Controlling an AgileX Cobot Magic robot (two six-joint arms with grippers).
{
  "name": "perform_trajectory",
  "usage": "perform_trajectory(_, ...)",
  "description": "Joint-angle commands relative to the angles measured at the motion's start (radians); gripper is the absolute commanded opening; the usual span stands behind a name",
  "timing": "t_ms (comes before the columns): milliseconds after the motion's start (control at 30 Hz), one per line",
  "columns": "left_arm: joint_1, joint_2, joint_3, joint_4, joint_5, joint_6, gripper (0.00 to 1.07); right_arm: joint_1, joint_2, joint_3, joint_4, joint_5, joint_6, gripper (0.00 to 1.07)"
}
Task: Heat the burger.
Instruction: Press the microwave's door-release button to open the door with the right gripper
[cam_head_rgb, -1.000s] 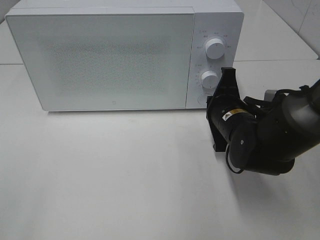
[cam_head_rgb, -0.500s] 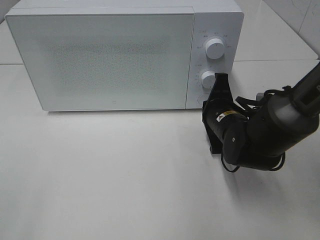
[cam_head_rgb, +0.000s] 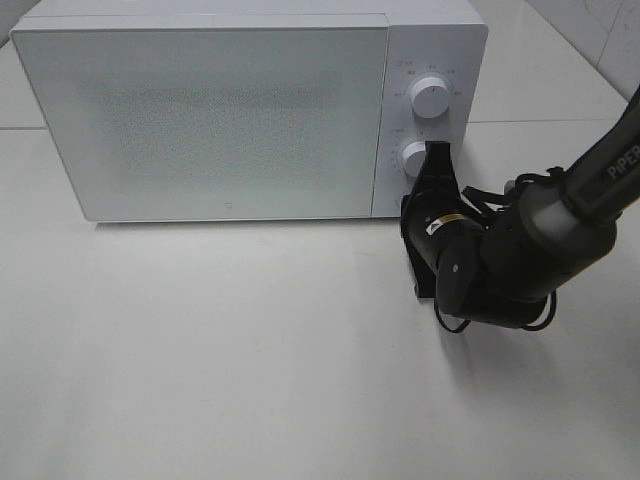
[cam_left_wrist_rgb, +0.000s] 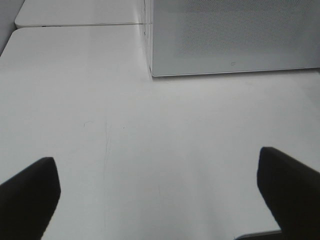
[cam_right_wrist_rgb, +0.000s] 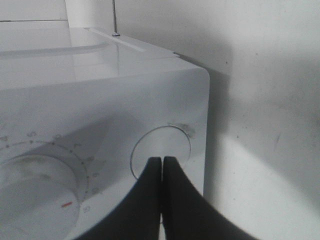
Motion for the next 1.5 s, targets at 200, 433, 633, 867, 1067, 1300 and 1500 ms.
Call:
perform_trajectory(200, 0.002, -0.019, 0.003, -0.003, 0.000, -0.007, 1.00, -0.006, 0.030, -0.052, 0.034, -0.011, -0.016, 0.00)
perform_trajectory(433, 0.002, -0.019, 0.003, -0.003, 0.000, -0.007, 1.00, -0.007, 0.033, -0.052, 0.063, -0.039, -0.049, 0.00)
perform_trajectory(633, 0.002, -0.019, 0.003, -0.003, 0.000, -0.007, 1.00, -0.026, 0.033, -0.077, 0.055, -0.047, -0.058, 0.00)
perform_trajectory(867, 0.002, -0.019, 0.003, -0.003, 0.000, -0.007, 1.00, -0.041, 0.033, -0.113, 0.056, -0.040, -0.085, 0.00)
perform_trajectory(1067, 0.002, -0.019, 0.003, -0.003, 0.000, -0.007, 1.00, -0.041, 0.033, -0.148, 0.062, -0.093, -0.099, 0.00)
perform_trajectory(1300, 0.002, -0.019, 0.003, -0.003, 0.000, -0.007, 1.00, -0.053, 0.033, -0.217, 0.065, -0.147, -0.163, 0.00)
perform_trajectory(1500, 0.002, -0.019, 0.003, -0.003, 0.000, -0.007, 1.00, -0.065, 0.044, -0.246, 0.063, -0.171, -0.187, 0.00)
